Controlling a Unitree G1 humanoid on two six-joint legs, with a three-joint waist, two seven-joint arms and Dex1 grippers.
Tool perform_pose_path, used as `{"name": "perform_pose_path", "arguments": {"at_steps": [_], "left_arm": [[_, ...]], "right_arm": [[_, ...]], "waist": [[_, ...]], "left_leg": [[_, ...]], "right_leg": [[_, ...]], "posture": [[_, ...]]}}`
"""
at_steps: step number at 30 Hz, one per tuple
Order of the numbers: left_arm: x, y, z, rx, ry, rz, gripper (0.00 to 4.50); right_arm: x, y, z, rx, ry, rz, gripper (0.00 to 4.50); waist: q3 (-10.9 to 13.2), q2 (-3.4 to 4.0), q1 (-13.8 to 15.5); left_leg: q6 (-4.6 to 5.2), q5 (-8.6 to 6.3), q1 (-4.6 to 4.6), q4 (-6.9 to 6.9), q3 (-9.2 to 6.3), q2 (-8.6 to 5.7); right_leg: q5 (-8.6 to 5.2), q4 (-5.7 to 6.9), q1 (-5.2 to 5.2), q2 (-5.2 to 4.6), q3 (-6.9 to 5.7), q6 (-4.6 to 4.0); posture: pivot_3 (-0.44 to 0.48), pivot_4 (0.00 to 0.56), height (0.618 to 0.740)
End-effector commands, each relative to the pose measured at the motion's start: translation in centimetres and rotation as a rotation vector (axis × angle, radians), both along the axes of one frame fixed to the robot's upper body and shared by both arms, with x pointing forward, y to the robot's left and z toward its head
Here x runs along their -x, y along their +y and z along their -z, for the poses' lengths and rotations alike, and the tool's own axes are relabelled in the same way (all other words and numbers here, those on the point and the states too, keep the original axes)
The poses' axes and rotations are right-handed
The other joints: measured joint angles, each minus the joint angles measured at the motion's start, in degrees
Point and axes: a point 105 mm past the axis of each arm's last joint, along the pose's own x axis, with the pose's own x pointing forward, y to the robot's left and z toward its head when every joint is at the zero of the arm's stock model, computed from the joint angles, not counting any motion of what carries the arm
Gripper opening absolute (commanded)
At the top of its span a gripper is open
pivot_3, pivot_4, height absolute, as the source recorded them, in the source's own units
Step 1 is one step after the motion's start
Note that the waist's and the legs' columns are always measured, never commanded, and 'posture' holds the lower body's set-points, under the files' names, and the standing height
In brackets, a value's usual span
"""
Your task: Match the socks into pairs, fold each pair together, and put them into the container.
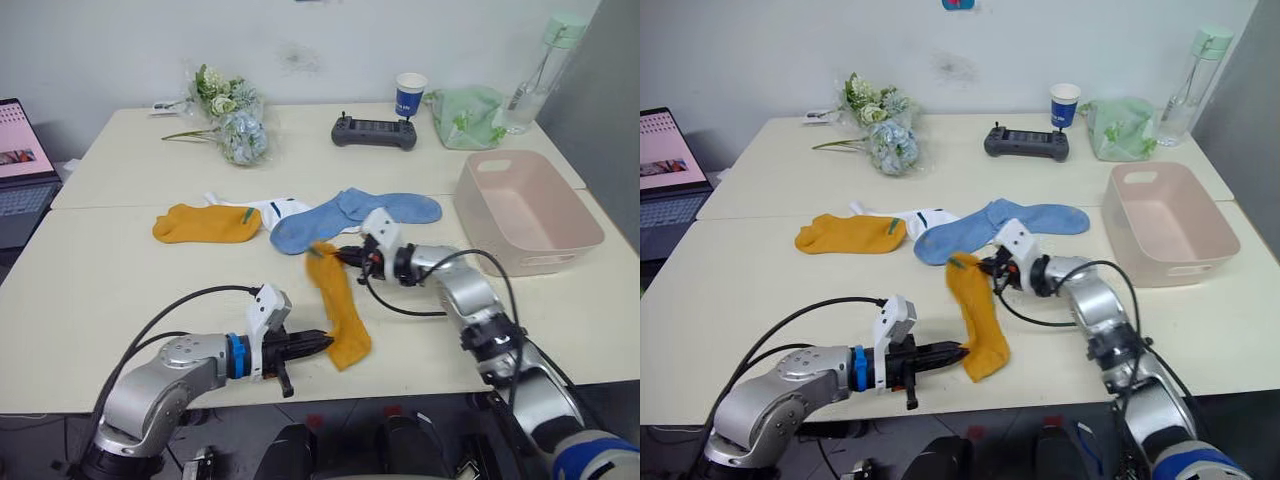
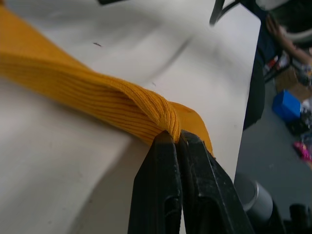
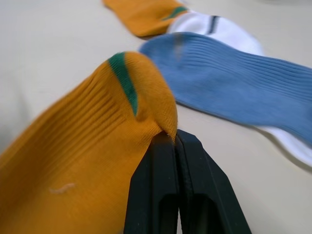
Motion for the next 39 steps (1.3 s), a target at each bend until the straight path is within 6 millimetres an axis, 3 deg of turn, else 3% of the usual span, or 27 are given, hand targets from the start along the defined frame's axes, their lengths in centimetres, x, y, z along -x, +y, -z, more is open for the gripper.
{"name": "perform_pose_path", "arguments": {"at_steps": [1, 2, 5, 11, 15, 16, 19, 24, 28, 32, 36, 39], "left_arm": [[0.4, -0.3, -0.2, -0.004, -0.026, -0.013, 0.0], [0.5, -0.1, 0.0, -0.006, -0.017, -0.024, 0.22], [1.5, 0.6, 0.3, -0.007, 0.011, -0.023, 1.01], [2.0, 3.7, -1.2, -0.056, -0.01, -0.01, 2.8], [-0.5, 6.8, -2.8, -0.125, -0.103, -0.089, 4.12], [-2.1, 7.6, -3.6, -0.129, -0.152, -0.139, 4.43], [-6.1, 8.7, -5.1, -0.155, -0.268, -0.232, 4.43], [-10.9, 7.8, -4.1, -0.228, -0.351, -0.243, 4.43], [-12.3, 6.6, -2.5, -0.271, -0.342, -0.188, 4.43], [-12.2, 6.4, -1.4, -0.309, -0.334, -0.129, 4.25], [-12.1, 6.5, -1.4, -0.312, -0.335, -0.108, 3.31], [-12.1, 6.5, -1.3, -0.312, -0.332, -0.101, 2.33]], "right_arm": [[0.4, 1.2, -1.1, -0.008, -0.063, -0.087, 0.04], [0.6, 1.3, -1.2, -0.013, -0.062, -0.104, 0.01], [1.2, 0.8, -1.2, -0.031, -0.055, -0.117, 0.67], [3.2, -2.0, -2.1, -0.093, -0.009, -0.125, 2.65], [5.7, -4.7, -2.2, -0.091, 0.059, -0.153, 4.08], [6.4, -5.8, -1.8, -0.064, 0.074, -0.151, 4.42], [7.9, -8.2, -0.5, 0.004, 0.106, -0.108, 4.42], [10.7, -9.4, 1.4, 0.015, 0.226, -0.083, 4.42], [12.2, -9.3, 2.7, 0.011, 0.305, -0.074, 4.42], [12.6, -8.8, 3.3, 0.006, 0.322, -0.068, 4.44], [12.5, -8.0, 3.1, -0.032, 0.334, -0.07, 3.53], [12.6, -7.7, 3.3, -0.036, 0.354, -0.085, 2.44]], "waist": [[0.0, 0.0, 0.02], [0.0, 0.0, 0.01], [0.0, 0.01, -0.03], [0.02, 0.04, 0.2], [0.03, 0.05, 0.87], [0.03, 0.06, 1.01], [0.02, 0.03, 1.72], [0.02, 0.02, 1.51], [0.03, 0.01, 0.78], [0.02, 0.01, 0.72], [0.0, -0.03, 0.84], [0.0, -0.03, 1.0]], "left_leg": [[0.0, 0.0, 0.0, -0.01, 0.0, 0.0], [0.0, 0.0, 0.0, -0.01, 0.0, 0.0], [-0.01, 0.0, 0.0, -0.02, 0.01, 0.01], [0.0, 0.0, -0.03, -0.03, -0.04, 0.02], [0.01, -0.01, -0.05, -0.03, -0.02, -0.02], [0.01, -0.01, -0.05, -0.02, -0.02, -0.01], [0.03, -0.02, -0.06, -0.01, -0.05, -0.01], [0.05, -0.03, -0.06, -0.01, 0.03, -0.08], [0.05, -0.03, -0.07, -0.01, 0.04, -0.03], [0.05, -0.03, -0.07, 0.0, 0.01, -0.03], [0.05, -0.03, -0.07, 0.01, -0.03, -0.03], [0.05, -0.03, -0.08, 0.04, -0.03, -0.05]], "right_leg": [[0.0, 0.0, 0.0, 0.0, 0.0, 0.0], [0.0, -0.01, 0.0, 0.0, 0.01, 0.0], [0.0, -0.02, -0.02, -0.01, 0.03, -0.01], [0.0, -0.02, -0.04, -0.03, 0.06, -0.01], [0.0, -0.07, -0.01, -0.04, 0.04, -0.01], [0.0, -0.08, -0.01, -0.04, 0.02, -0.01], [0.0, -0.11, 0.04, -0.04, -0.05, -0.01], [0.01, -0.23, 0.1, -0.07, -0.05, 0.01], [0.01, -0.17, 0.04, -0.04, -0.03, 0.01], [0.01, -0.12, 0.02, -0.03, -0.05, 0.02], [0.01, -0.12, 0.03, -0.03, -0.06, 0.02], [0.01, -0.13, 0.03, -0.04, -0.05, 0.02]], "posture": [[0.0, 0.15, 0.74], [0.0, 0.15, 0.74], [0.0, 0.15, 0.74], [0.0, 0.15, 0.74], [0.0, 0.15, 0.74], [0.0, 0.15, 0.74], [0.0, 0.15, 0.74], [0.0, 0.15, 0.74], [0.0, 0.15, 0.74], [0.0, 0.15, 0.74], [0.0, 0.15, 0.74], [0.0, 0.15, 0.74]]}}
